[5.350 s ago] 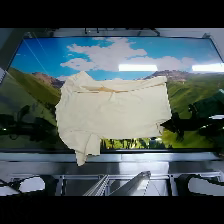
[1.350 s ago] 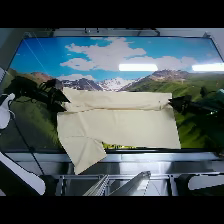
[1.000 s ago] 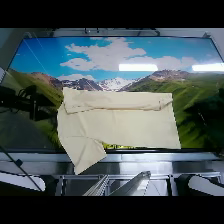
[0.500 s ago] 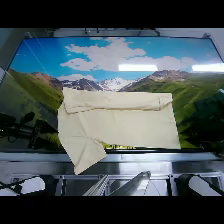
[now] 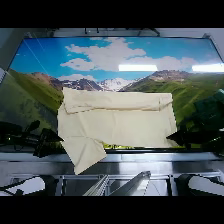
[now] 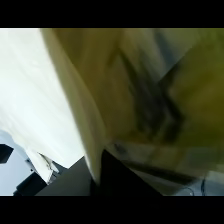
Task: Fold the shirts.
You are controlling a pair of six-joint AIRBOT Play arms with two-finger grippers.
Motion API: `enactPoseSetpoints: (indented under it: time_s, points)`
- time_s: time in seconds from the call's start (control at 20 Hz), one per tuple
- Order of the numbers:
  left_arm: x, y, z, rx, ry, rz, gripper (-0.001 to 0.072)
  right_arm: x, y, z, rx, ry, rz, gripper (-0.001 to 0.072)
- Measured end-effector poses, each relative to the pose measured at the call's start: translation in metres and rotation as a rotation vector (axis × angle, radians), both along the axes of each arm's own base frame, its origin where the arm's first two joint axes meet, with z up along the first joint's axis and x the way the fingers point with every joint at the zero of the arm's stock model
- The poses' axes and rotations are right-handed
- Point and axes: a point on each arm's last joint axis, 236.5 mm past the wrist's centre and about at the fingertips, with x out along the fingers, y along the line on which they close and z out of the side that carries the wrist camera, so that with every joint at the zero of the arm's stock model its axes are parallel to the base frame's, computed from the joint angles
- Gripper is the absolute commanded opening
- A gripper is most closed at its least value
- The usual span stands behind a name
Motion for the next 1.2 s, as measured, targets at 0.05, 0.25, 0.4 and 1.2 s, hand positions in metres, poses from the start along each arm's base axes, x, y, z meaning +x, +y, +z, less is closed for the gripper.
enactPoseSetpoints:
  time_s: [0.05,0.25,0.4,1.2]
  points:
    - [-0.002,-0.001,-0.003,0.003,0.002,0.003,0.0706,0.000,0.001,0.000,0.004,-0.002,0.007,0.0021]
    - [-0.004,-0.003,-0.016,0.036,-0.005,0.018,0.0689,0.000,0.002,0.001,0.015,-0.012,0.030,0.0021]
    - [-0.003,-0.007,-0.023,0.062,-0.017,-0.004,0.0689,0.001,0.003,0.001,0.019,-0.018,0.032,0.0021]
    - [-0.023,-0.072,-0.028,0.051,-0.120,-0.380,0.0026,-0.002,0.010,0.010,0.075,-0.002,0.032,0.0019]
